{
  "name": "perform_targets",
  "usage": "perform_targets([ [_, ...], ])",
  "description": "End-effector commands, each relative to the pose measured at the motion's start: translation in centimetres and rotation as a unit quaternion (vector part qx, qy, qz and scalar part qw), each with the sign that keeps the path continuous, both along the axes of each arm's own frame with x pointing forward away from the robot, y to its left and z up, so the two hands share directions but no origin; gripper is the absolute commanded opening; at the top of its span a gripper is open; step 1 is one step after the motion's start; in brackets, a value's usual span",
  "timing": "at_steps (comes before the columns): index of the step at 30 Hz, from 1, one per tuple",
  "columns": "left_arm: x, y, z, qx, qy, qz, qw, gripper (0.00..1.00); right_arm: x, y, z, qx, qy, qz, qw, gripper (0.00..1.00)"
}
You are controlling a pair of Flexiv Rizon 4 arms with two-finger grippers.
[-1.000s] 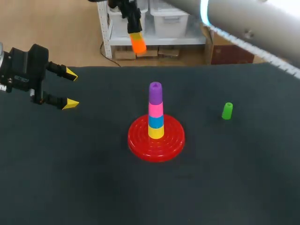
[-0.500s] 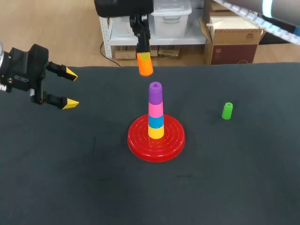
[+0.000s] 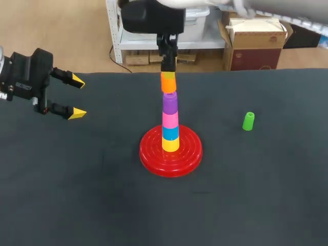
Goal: Pick up and stack the cylinders on the red base in this order: pink,purple,orange,green
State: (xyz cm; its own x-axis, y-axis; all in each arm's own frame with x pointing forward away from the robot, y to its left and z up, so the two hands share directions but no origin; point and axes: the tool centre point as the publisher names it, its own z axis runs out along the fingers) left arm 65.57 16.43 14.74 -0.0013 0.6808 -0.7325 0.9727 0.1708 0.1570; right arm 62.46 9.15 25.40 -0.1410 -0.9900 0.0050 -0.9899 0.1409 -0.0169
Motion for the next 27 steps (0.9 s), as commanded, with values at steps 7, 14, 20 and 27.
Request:
perform_targets([
  [7,0.0,0.0,-0.1,0.001,-0.001,0.000,1.000,1.00,1.1,0.3,-0.8,0.087,-0.033,-0.013,0.996,0.00],
  [14,0.0,0.0,-0.1,0.001,-0.001,0.000,1.000,1.00,0.9,0.4,-0.1,0.084,0.001,-0.008,0.996,0.00],
  [20,0.0,0.0,-0.1,0.001,-0.001,0.000,1.000,1.00,0.5,0.0,0.1,0.054,0.033,0.009,0.998,0.00],
  [27,0.0,0.0,-0.1,0.001,-0.001,0.000,1.000,1.00,0.8,-0.7,-0.7,0.019,0.050,0.012,0.999,0.00],
])
